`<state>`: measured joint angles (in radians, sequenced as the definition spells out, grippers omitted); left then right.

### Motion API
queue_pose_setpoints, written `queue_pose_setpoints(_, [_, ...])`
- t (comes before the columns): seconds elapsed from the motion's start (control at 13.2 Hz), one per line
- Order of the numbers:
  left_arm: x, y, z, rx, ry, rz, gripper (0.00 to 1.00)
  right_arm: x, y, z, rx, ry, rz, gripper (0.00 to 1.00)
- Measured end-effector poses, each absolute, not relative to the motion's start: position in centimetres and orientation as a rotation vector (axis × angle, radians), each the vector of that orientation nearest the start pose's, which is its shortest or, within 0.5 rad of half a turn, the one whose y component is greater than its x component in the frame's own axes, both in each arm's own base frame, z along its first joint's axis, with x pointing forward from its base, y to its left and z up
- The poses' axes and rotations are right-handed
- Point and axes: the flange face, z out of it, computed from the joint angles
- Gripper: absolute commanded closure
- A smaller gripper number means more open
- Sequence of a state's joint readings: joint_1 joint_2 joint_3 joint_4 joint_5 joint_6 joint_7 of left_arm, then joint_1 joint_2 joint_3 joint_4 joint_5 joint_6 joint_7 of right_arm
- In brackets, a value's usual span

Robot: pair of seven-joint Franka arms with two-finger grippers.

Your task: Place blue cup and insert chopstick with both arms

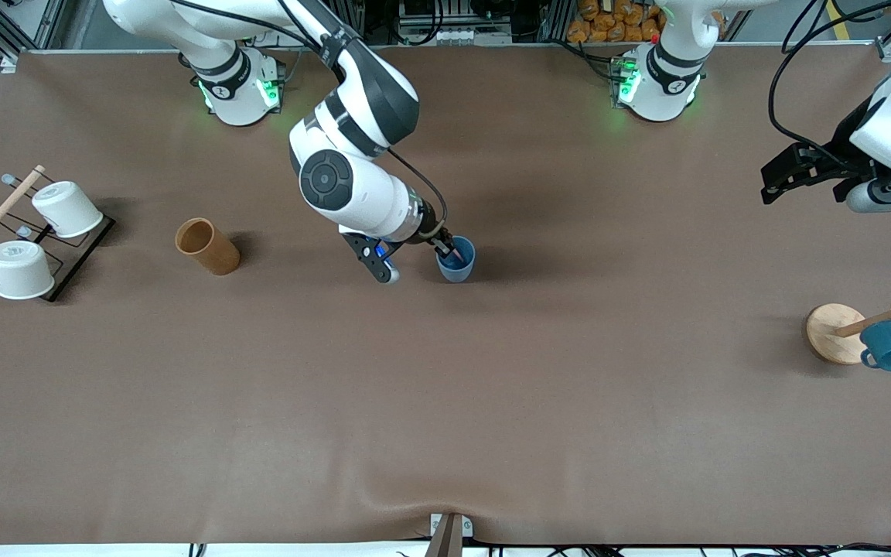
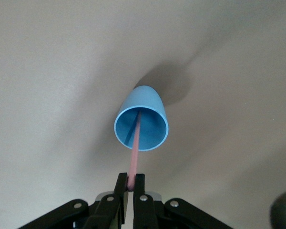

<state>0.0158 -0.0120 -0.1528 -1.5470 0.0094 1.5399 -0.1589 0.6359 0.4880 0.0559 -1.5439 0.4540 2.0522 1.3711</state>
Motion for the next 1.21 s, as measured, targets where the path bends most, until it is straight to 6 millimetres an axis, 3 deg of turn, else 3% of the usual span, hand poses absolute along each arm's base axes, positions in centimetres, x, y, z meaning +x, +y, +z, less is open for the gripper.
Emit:
queue_pose_setpoints(0.08, [54.3, -7.4, 64.0, -3.131, -0.036, -0.010, 0.00, 52.3, 45.7, 37.5, -2.578, 1.242, 0.524, 0.64])
queue_pose_setpoints(0.15, [54.3, -7.3, 64.0, -3.131, -0.039, -0.010, 0.00, 52.4, 45.7, 37.2, -2.578, 1.248, 0.527, 0.28])
queue_pose_setpoints(0.23, [54.3, -7.2, 63.9, -3.131, -0.042, -0.009, 0.00, 52.4, 45.7, 37.1, -2.577, 1.255, 0.530, 0.24])
queue_pose_setpoints(0.38, [54.4, -6.8, 63.9, -3.130, -0.053, -0.007, 0.00, 52.4, 45.7, 37.0, -2.572, 1.272, 0.532, 0.00])
queue_pose_setpoints(0.68, [54.4, -6.4, 63.8, -3.130, -0.065, -0.006, 0.00, 52.9, 45.3, 37.5, -2.558, 1.301, 0.530, 0.00])
queue_pose_setpoints(0.83, [54.4, -6.4, 63.8, -3.130, -0.067, -0.006, 0.00, 53.2, 45.0, 38.7, -2.571, 1.297, 0.554, 0.00])
queue_pose_setpoints(0.98, [54.4, -6.4, 63.8, -3.130, -0.067, -0.006, 0.00, 54.1, 43.9, 40.9, -2.584, 1.294, 0.590, 0.00])
queue_pose_setpoints(1.21, [54.4, -6.4, 63.9, -3.130, -0.067, -0.007, 0.00, 56.0, 40.3, 45.3, -2.575, 1.315, 0.624, 0.00])
